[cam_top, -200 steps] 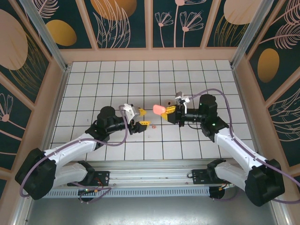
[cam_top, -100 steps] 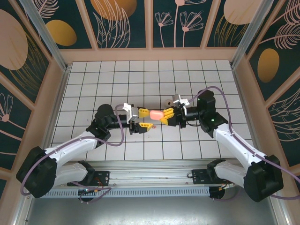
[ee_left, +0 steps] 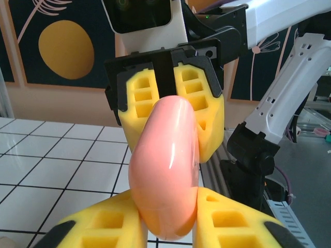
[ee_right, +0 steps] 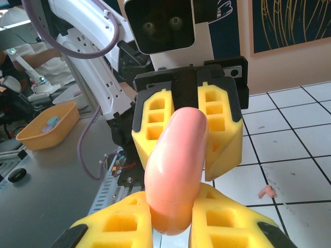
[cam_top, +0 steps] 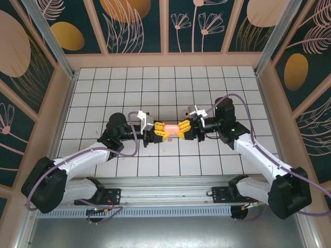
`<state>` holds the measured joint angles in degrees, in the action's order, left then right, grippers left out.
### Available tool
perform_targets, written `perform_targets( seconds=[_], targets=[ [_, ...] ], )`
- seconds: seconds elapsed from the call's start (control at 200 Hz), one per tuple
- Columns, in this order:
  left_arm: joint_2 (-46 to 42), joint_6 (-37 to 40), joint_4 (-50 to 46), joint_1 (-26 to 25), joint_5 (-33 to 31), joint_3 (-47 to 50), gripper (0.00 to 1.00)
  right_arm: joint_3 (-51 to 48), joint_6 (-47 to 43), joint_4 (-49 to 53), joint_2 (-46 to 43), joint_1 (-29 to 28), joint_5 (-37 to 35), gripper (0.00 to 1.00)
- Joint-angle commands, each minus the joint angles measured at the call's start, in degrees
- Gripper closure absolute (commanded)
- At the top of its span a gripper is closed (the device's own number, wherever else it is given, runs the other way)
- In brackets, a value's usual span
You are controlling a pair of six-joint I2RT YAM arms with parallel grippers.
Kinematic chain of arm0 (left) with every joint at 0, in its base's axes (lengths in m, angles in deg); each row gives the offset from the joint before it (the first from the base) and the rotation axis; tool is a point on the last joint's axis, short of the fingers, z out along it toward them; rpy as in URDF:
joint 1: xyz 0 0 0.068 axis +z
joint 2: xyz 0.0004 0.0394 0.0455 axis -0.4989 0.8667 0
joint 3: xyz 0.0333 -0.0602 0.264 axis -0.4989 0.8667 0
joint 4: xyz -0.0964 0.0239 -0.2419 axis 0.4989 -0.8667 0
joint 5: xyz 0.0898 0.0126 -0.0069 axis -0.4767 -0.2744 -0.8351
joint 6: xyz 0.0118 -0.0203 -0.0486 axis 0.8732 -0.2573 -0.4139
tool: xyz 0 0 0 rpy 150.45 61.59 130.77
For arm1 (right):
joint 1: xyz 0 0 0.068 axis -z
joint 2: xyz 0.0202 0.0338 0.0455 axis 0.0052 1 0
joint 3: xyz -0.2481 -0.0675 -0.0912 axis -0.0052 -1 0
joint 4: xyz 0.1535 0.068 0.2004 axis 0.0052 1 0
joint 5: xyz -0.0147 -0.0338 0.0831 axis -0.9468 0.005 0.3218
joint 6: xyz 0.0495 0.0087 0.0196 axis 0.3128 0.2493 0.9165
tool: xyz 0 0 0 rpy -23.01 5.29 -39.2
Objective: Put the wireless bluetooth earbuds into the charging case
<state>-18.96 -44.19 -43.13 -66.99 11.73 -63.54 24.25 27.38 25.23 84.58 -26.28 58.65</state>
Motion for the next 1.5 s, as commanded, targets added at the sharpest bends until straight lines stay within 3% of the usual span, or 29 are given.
perform_targets(
  seconds=[0.0, 0.085, 0.24, 0.405, 0.906, 1.491],
  targets=[
    [-0.8, 2.0, -0.8, -0.2, 0.7, -2.3, 0.81, 2.5, -2.2, 2.1, 0.4, -0.3, -1.1, 0.84],
    [-2.0, 4.7, -5.0, -0.2, -0.7, -3.1, 0.81, 3.3, -3.8, 5.3, 0.1, 0.0, -2.7, 0.83],
    [-4.8, 13.0, -16.4, -0.1, -5.2, -4.4, 0.81, 6.4, -6.8, 14.1, -2.3, 1.3, -10.2, 0.55],
    [-6.2, 19.9, -24.3, -0.1, -9.2, -4.7, 0.82, 9.6, -7.5, 18.3, -4.1, 1.4, -15.1, 0.45],
    [-5.5, 22.6, -27.0, -0.2, -9.3, -5.8, 0.82, 20.2, -13.9, 31.6, 1.4, -10.5, -30.4, 0.43],
    [-6.1, 21.8, -25.3, -0.2, -8.2, -5.8, 0.83, 23.5, -16.9, 36.7, 6.6, -11.1, -27.5, 0.51]
  ],
)
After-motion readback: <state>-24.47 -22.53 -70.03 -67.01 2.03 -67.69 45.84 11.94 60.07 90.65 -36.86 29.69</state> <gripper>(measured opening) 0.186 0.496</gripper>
